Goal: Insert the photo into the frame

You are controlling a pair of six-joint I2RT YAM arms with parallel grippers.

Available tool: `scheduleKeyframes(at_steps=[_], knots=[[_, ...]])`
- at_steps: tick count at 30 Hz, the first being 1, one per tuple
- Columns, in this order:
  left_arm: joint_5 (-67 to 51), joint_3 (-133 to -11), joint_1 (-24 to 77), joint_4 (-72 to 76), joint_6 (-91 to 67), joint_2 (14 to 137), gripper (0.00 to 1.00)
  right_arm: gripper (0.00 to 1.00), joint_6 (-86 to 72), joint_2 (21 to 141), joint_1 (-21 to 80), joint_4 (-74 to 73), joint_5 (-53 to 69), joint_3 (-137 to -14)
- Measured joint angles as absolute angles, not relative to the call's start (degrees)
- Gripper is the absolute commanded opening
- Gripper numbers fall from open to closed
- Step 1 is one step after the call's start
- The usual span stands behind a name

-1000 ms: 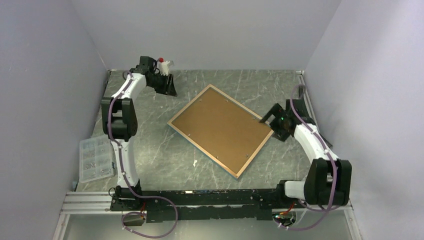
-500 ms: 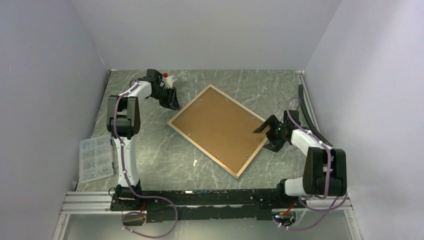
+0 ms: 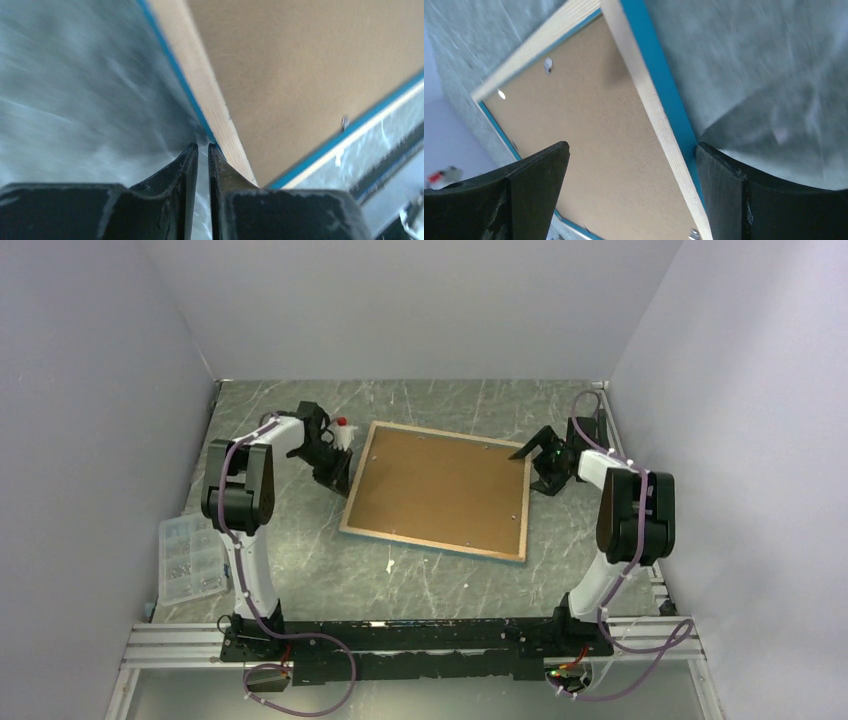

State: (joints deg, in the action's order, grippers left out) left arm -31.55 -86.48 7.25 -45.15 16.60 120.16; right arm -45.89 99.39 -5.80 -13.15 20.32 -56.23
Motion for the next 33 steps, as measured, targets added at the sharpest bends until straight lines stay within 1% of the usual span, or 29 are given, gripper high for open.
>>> scheduleKeyframes(at_steps=[8,12,15,18,20,22,26,30,33], knots=[[-35.03,-75.50,13.13,-55.22,21.67,112.03,0.20,1.00,-46.57,110.80,-4.80,-10.35,23.09,-69.10],[-36.62,-73.82,14.39,-56.27,21.52,109.01,0.23,1.00,-46.44,112.22,-3.29,-12.08,21.45,-72.10],[-37.65,-73.49,11.97,-56.38,20.49,106.59,0.29,1.00,-46.09,110.26,-2.61,-14.61,17.69,-72.14],[-38.28,-73.38,7.99,-55.24,18.20,103.90,0.37,1.00,-46.11,104.60,-1.83,-16.12,13.19,-70.41],[-38.94,-73.34,5.89,-53.67,16.19,102.94,0.41,1.00,-46.24,99.98,-0.51,-16.67,10.31,-69.82],[-39.92,-73.30,4.89,-51.03,13.50,103.07,0.42,0.99,-46.41,96.31,2.61,-16.08,8.43,-69.91],[-42.35,-73.28,5.17,-46.13,8.60,106.67,0.41,0.95,-47.64,95.11,12.53,-12.75,8.60,-70.04],[-43.29,-73.21,5.34,-42.63,5.23,111.96,0.33,0.89,-49.63,99.85,23.22,-9.15,12.34,-70.13],[-43.11,-72.51,5.32,-40.88,4.03,112.90,0.27,0.84,-50.85,104.42,27.68,-7.14,14.92,-70.52]])
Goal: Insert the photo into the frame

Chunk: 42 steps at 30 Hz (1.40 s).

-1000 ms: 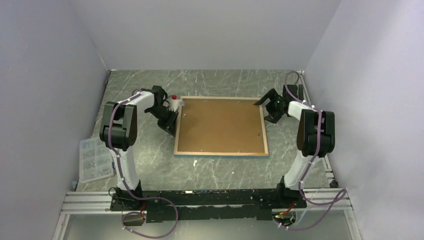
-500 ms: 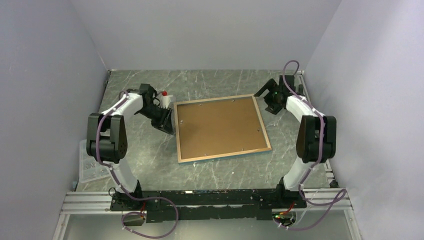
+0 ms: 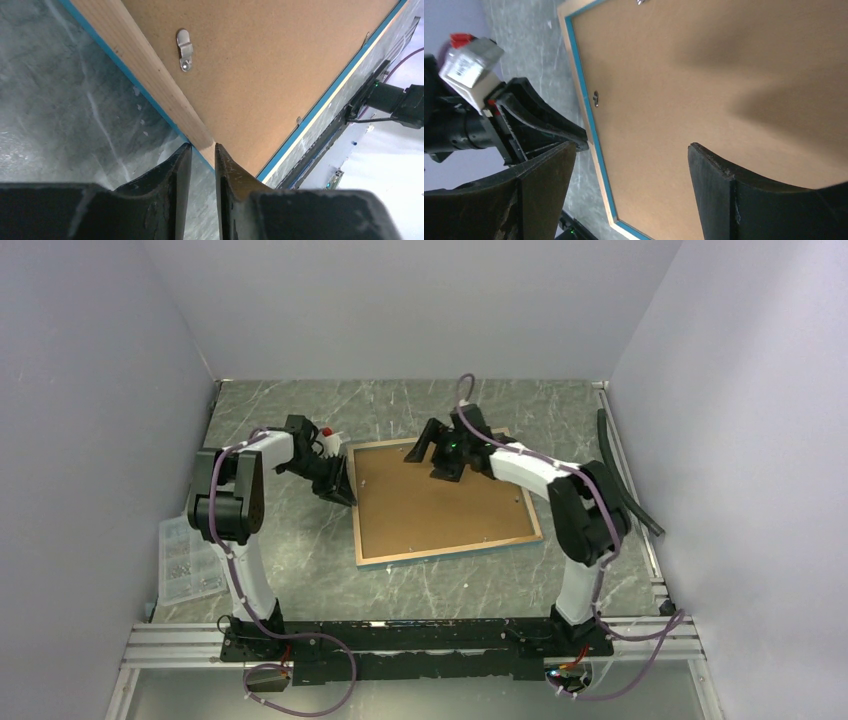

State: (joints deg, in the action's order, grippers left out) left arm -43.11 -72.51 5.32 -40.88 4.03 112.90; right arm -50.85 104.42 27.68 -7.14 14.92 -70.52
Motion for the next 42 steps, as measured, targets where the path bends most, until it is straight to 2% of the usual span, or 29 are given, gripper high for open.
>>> scheduleKeyframes(at_steps=[6,14,21,42], knots=[[-42.70,-72.03,4.82,-38.81,2.96,113.03,0.21,0.77,-52.99,114.02,32.42,-3.40,18.79,-76.14],[-46.41,-72.01,4.19,-37.32,1.15,115.07,0.14,0.73,-54.52,123.57,35.66,1.04,21.87,-83.85],[-50.43,-70.50,4.43,-33.80,-2.42,115.98,0.12,0.73,-55.11,124.95,35.73,2.28,23.44,-84.38],[-50.52,-68.86,5.58,-30.37,-5.72,115.33,0.11,0.74,-54.61,128.60,37.50,1.26,24.64,-89.41]])
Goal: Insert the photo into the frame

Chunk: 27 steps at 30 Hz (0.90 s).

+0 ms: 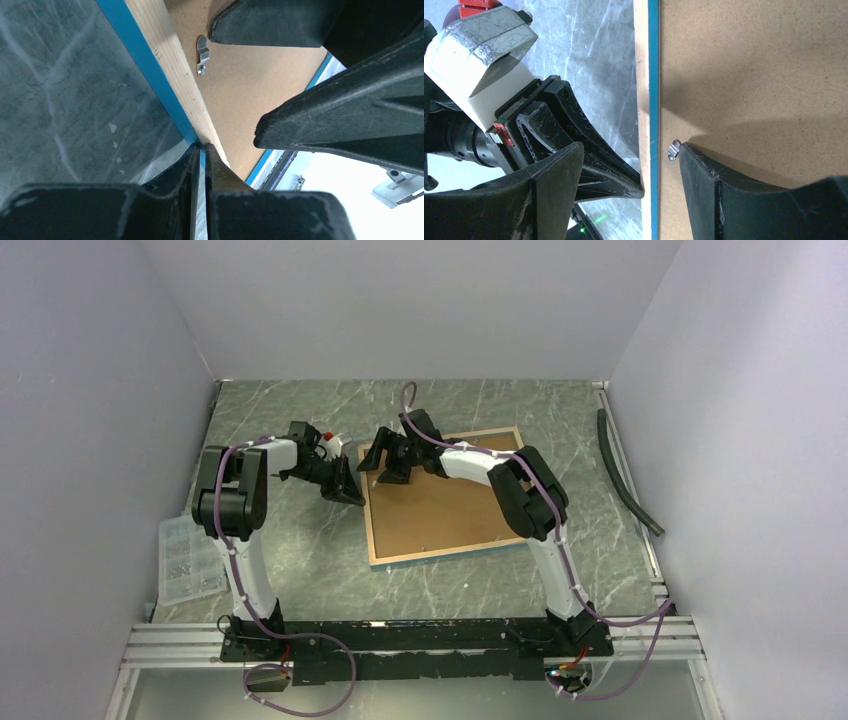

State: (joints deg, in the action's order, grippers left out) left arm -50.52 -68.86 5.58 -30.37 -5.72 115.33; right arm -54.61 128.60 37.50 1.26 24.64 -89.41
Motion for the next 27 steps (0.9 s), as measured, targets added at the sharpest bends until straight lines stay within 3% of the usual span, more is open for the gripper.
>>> scheduleKeyframes(at_steps=[27], knots=[[-49.82,-68.05,5.67,-29.54,-5.69,114.43,0.10,0.72,-55.07,131.09,38.13,1.65,28.62,-92.12]])
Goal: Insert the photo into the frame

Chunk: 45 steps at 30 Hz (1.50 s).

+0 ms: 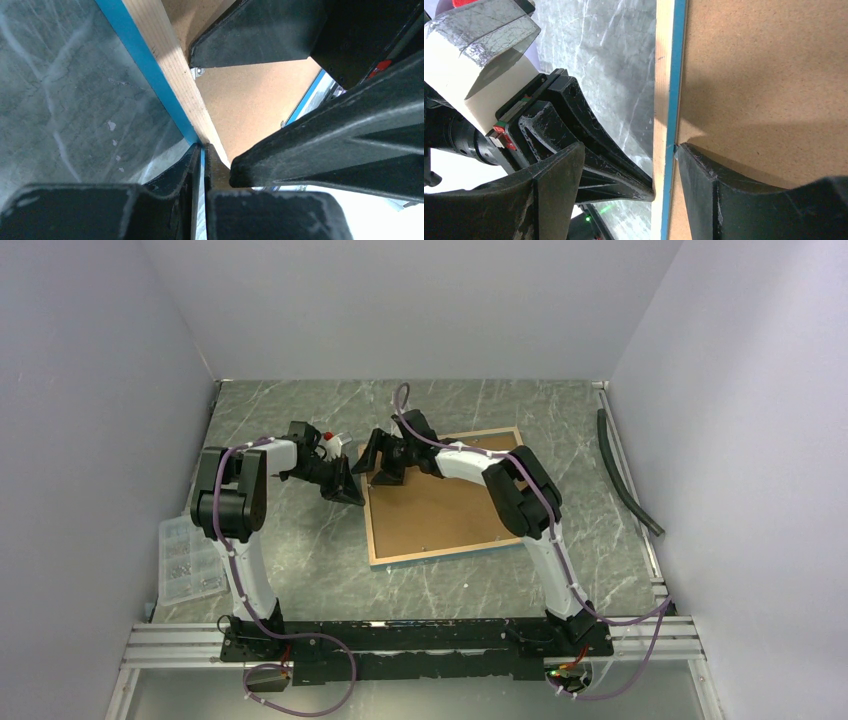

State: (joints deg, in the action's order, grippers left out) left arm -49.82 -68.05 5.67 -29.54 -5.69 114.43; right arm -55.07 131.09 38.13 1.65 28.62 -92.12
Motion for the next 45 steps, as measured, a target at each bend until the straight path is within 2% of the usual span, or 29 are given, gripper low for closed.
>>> scheduleKeyframes(at_steps=[38,42,45], knots=[[-48.45,-67.72,5.98,-30.26,-5.63,113.38,0.10,0.70,-51.83,134.06,38.26,-4.27,32.23,-98.35],[-48.42,-67.72,5.98,-30.26,-5.63,113.38,0.10,0.72,-51.86,134.06,38.28,-4.40,32.21,-98.35],[-48.38,-67.72,5.98,-30.48,-5.52,113.38,0.10,0.78,-51.86,134.06,38.28,-4.84,32.25,-98.70]])
